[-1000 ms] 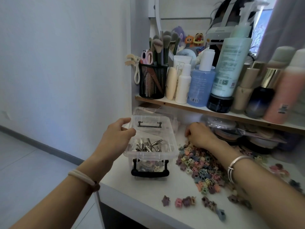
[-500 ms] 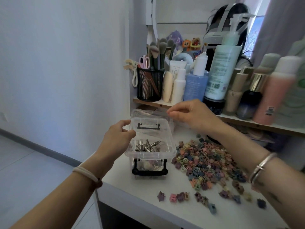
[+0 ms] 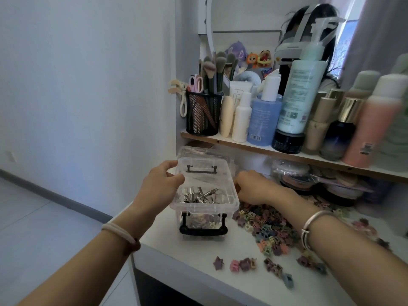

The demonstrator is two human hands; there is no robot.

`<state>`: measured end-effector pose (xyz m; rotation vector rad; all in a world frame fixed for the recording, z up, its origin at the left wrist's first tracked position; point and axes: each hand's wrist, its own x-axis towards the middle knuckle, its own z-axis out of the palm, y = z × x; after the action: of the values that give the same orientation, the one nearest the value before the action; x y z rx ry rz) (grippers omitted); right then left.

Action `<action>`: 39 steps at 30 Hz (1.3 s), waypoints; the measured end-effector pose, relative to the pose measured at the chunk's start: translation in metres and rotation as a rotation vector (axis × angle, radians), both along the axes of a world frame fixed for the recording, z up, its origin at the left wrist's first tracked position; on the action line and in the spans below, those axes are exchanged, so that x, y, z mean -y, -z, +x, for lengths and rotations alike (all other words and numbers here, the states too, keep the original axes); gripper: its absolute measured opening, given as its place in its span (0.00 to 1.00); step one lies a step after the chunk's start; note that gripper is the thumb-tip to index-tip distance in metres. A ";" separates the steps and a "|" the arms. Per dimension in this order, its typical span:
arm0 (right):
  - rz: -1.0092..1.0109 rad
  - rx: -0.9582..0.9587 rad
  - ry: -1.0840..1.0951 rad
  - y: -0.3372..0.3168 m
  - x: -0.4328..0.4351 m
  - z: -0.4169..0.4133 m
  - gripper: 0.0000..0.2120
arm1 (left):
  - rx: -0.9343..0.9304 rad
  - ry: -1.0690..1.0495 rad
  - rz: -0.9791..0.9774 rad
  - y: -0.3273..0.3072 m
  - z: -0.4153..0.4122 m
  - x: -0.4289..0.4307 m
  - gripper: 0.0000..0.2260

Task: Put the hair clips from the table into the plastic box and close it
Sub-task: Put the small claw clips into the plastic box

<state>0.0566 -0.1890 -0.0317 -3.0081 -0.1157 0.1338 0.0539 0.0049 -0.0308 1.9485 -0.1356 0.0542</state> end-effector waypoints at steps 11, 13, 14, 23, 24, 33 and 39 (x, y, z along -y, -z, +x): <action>0.693 0.365 -0.040 -0.052 -0.008 -0.021 0.08 | 0.012 0.003 0.003 0.001 0.000 0.000 0.19; 0.633 0.188 -0.167 -0.064 -0.016 -0.033 0.12 | 0.011 0.002 0.006 0.000 0.000 0.000 0.19; 0.566 0.138 -0.198 -0.066 -0.017 -0.036 0.15 | 0.011 0.001 0.009 0.000 -0.001 0.000 0.19; 0.208 -0.017 0.059 -0.021 0.010 -0.024 0.16 | 0.000 -0.008 -0.002 0.000 -0.001 0.000 0.19; 0.160 -0.034 0.061 -0.014 0.010 -0.023 0.16 | -0.003 -0.008 -0.003 0.000 -0.001 0.001 0.19; -0.114 0.014 -0.053 0.004 -0.005 -0.008 0.08 | 0.005 0.001 -0.007 -0.002 -0.002 0.001 0.19; -0.247 0.037 -0.129 -0.001 -0.009 -0.008 0.09 | -0.001 -0.004 0.006 0.000 -0.001 0.001 0.19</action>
<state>0.0488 -0.1800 -0.0309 -3.2494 -0.3190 0.1121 0.0534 0.0040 -0.0305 1.9546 -0.1315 0.0551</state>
